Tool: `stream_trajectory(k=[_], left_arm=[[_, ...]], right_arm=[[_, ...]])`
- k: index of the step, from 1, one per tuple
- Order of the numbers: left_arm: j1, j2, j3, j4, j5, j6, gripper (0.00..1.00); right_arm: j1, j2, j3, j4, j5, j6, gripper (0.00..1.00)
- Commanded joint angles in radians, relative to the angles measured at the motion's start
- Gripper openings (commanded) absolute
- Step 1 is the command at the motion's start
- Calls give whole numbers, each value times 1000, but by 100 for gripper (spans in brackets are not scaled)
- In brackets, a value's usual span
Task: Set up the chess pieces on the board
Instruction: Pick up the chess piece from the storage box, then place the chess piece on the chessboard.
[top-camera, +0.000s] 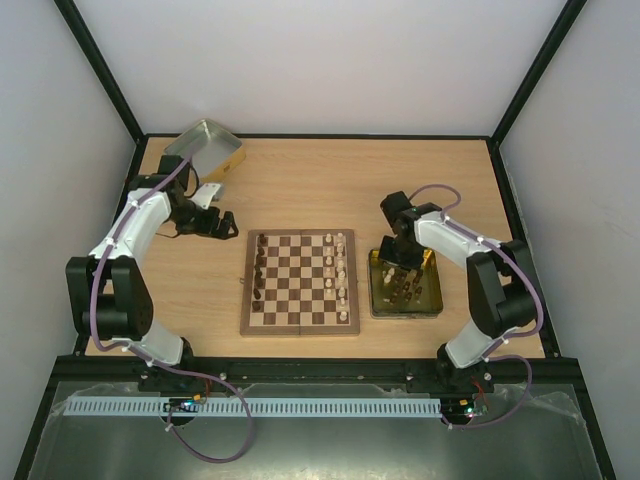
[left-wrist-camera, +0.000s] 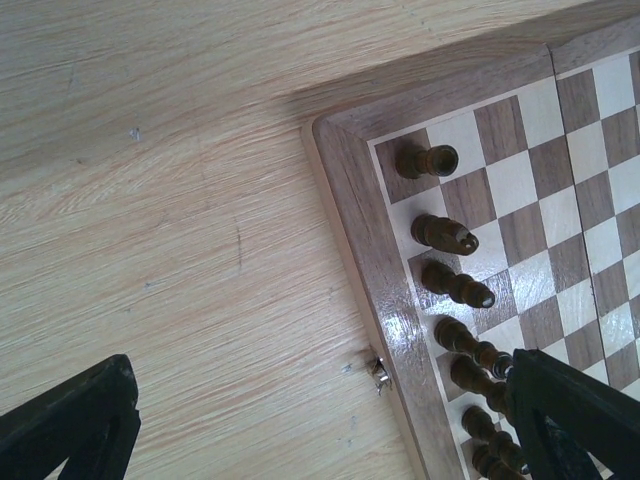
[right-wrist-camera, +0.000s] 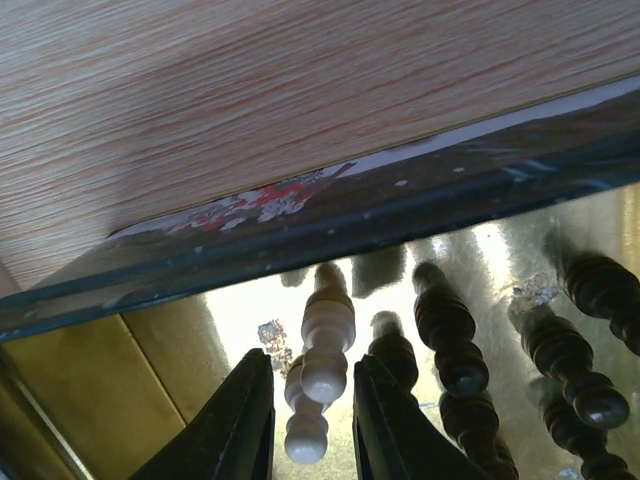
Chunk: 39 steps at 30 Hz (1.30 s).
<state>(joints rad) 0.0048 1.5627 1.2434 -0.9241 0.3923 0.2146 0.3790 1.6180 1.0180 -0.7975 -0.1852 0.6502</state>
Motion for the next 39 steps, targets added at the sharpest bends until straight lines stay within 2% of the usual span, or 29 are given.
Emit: stream_trajectory(k=[1,13,20,25,31,39], left_arm=[[-3,-44,-16,-5,8,-12,100],[-3,-62,-30,-2,6,-15,100],[-3,-68,-37,1,11,-17,100],[-5,-72,-44,4,14,-18,100],[-6,-73,-50,10,22,-19,100],[-14,-83,-54,13,23,-23,100]], right_arm=[[-5,32,7,20,11,-11,21],[-5,40,-9,12,34,-44,8],[27,-46,80,-132,101,-52,6],[155,-107,182,-264,150,-21,6],[333,-142,300,-360,128,111,6],[605,-53,373,-346,91,216,6]])
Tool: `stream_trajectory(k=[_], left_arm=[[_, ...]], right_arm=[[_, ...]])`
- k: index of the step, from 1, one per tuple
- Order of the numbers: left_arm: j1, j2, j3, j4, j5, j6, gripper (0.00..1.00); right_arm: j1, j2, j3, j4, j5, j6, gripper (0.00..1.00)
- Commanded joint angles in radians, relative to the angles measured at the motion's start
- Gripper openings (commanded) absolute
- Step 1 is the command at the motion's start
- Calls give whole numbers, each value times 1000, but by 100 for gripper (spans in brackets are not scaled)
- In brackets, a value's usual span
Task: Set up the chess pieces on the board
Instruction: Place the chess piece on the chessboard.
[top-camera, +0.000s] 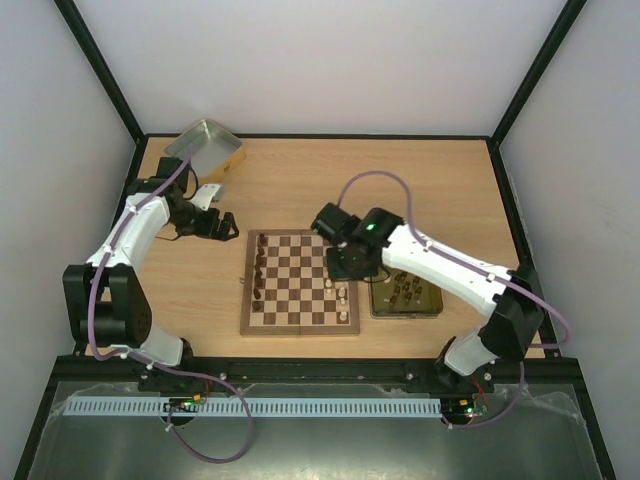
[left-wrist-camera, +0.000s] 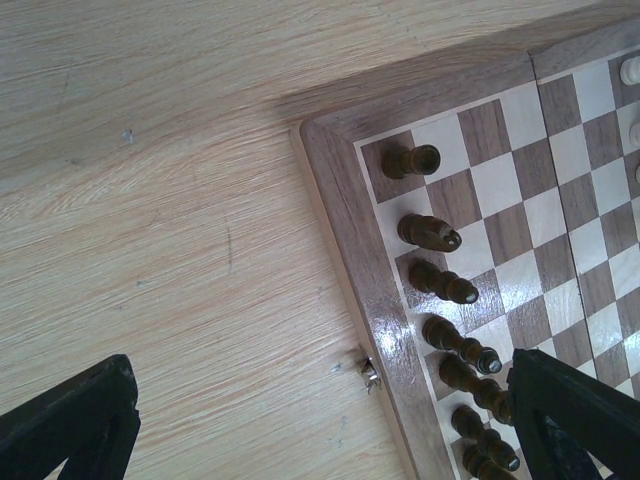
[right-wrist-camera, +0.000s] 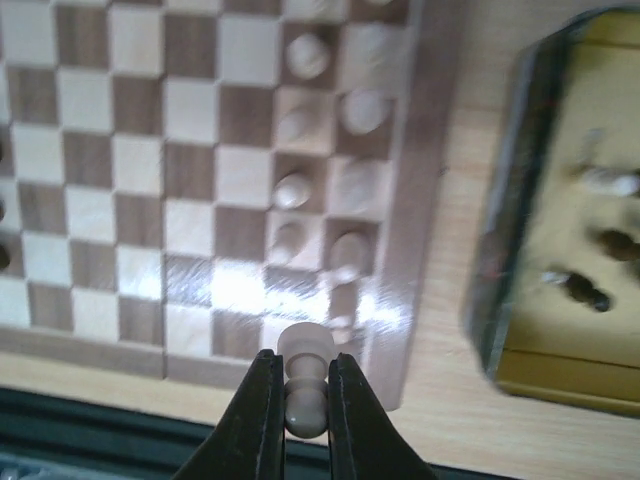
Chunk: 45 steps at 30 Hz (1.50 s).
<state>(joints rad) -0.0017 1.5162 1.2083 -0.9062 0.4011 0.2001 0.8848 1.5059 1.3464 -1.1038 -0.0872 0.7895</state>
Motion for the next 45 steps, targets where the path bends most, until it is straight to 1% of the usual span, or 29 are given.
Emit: stream_trajectory(k=[1,4,9,17,25,37,40,45], left_arm=[[-7,-39,-20,-3,15,-8,100],[-7,-45,-25,0,12,-9,100],[-7,-56,-33,3,8,-10,100],[-8,-62,-39,4,1,-13,100],[-9,-61,-41,8,-3,-14,100],[-9,-63,-47,11,-6,-17,100],[-9,-58,-46,12,-4,-17,100],[-9,-53,-46,15,-2,-17,100]], right_arm=[[120,71,42,-23,-15,83,6],[152,101,14,34,-40,95,6],[155,126,-68,119,-72,95,6],[155,174,-136,204,-86,81,6],[153,201,-167,242,-61,88,6],[136,221,-190,234,-33,91,7],[134,224,-187,233,-39,83,9],[134,221,-174,229,-46,74,18]])
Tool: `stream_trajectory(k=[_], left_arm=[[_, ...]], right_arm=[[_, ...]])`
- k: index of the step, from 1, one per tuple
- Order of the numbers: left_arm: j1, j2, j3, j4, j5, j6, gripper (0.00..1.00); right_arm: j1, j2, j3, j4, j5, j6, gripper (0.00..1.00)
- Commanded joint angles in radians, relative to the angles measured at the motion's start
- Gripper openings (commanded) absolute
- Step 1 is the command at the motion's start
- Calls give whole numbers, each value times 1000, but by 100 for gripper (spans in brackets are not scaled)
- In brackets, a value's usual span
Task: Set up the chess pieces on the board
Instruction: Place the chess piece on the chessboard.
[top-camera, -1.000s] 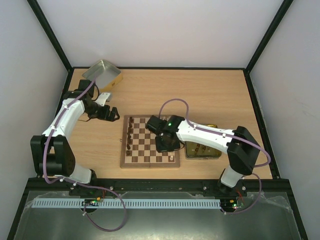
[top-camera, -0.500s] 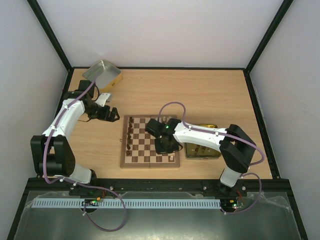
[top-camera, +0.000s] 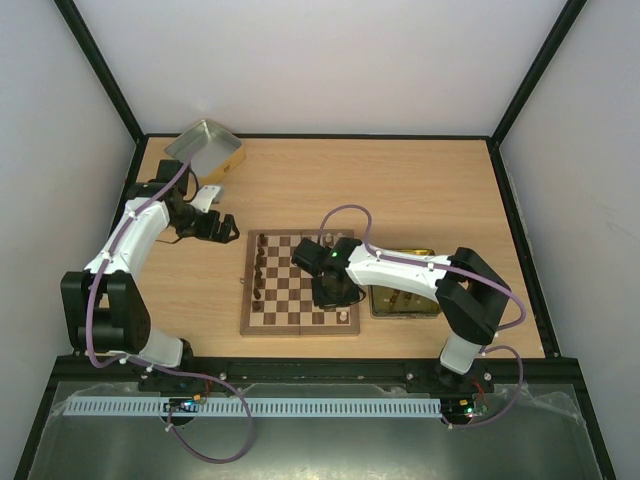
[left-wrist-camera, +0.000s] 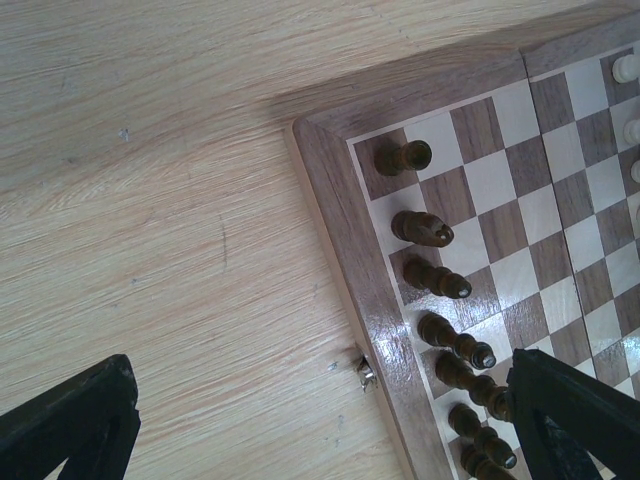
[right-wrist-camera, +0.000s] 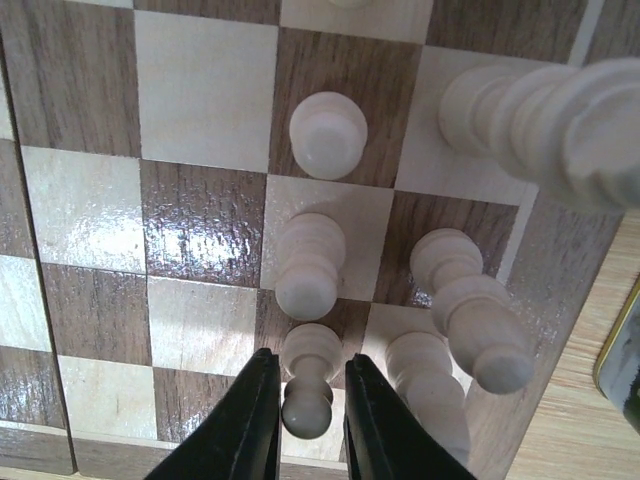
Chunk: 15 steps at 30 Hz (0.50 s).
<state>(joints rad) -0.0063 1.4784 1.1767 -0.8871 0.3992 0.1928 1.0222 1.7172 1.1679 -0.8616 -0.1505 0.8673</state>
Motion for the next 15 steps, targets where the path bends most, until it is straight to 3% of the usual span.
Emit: stream_trajectory(k=[1,8,15], left_arm=[[-4,-14,-15,-4,1,-10,100],[-6,-10,-19,-1,3,-10,100],[-12,-9,-17,-3,3,-8,100]], right_arm=[[-3,6,8,-14,15,-4,18],[-3,-11,73,-64,17,-14,28],[-14,-37,201,-190,63,-43,29]])
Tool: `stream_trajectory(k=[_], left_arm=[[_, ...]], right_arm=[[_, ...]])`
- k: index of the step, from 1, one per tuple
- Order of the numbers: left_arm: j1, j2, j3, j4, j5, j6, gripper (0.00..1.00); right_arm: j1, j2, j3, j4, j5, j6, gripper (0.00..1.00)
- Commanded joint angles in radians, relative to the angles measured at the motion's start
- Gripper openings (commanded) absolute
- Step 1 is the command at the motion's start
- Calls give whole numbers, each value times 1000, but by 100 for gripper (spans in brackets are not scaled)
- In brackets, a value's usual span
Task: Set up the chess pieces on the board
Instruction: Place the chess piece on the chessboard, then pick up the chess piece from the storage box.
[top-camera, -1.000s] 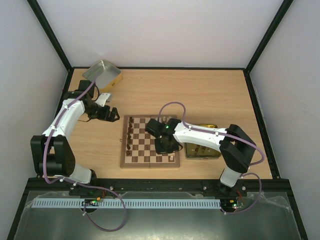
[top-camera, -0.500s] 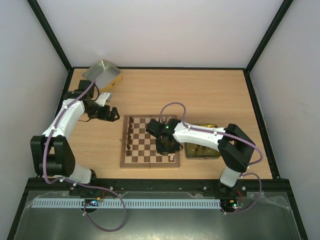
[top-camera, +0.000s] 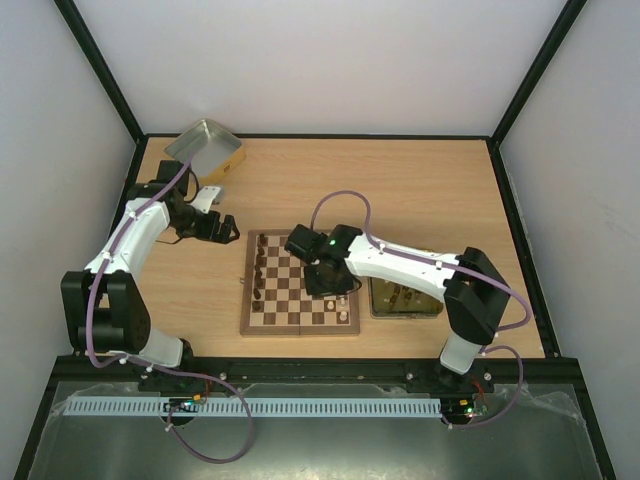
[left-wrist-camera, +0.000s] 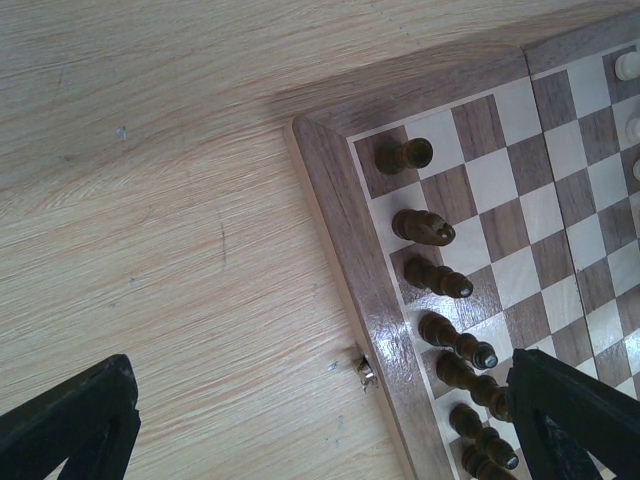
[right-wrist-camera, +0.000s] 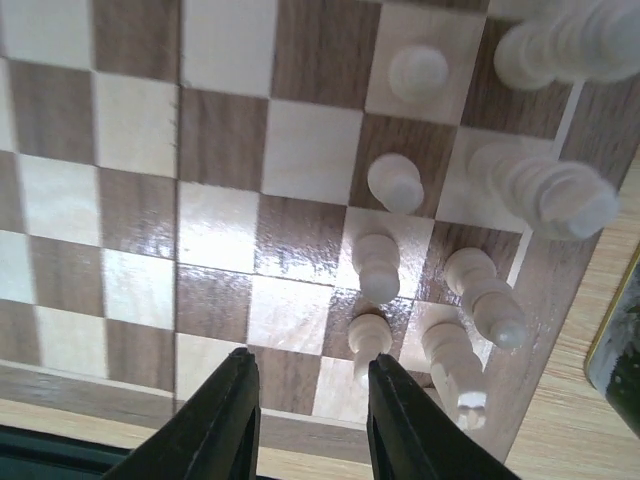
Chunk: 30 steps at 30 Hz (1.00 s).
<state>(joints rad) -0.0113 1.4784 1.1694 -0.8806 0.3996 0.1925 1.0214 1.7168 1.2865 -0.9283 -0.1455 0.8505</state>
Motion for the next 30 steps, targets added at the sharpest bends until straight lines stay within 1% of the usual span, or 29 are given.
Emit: stream_trajectory(k=[1,4,7,8,10,14,20,26,30], left_arm=[[-9,-9,-10,-10,1,-8,100],[-12,-9,-11,-10,-1,-9,100],[-16,-10,-14,-9,-4,-10,100],[-18,-10,-14,-9,-4,-10,100],[-22,-8,-14,-8,-7,-11,100],[-31,-4,-14,-9,-15,-13,100],[-42,6,-11,-13,-28,-13,100],[-47,12,-10,-9,-33,-17,100],[-47,14,-12,-8,-35,-16,100]], right_arm=[[-23,-47,100,-147,75,-33,29],[-99,-103,104,-205,119,-53,29],[-216,-160,52,-231,155,-94,28],[-270,-171,29,-229,159,-110,28],[-340,-187,-25,-213,163,-134,28],[-435,-183,-83,-151,138,-182,28],[-509,-143,-160,-57,72,-211,28],[-524,-122,-233,9,42,-212,27],[-528,-107,-272,47,33,-243,25]])
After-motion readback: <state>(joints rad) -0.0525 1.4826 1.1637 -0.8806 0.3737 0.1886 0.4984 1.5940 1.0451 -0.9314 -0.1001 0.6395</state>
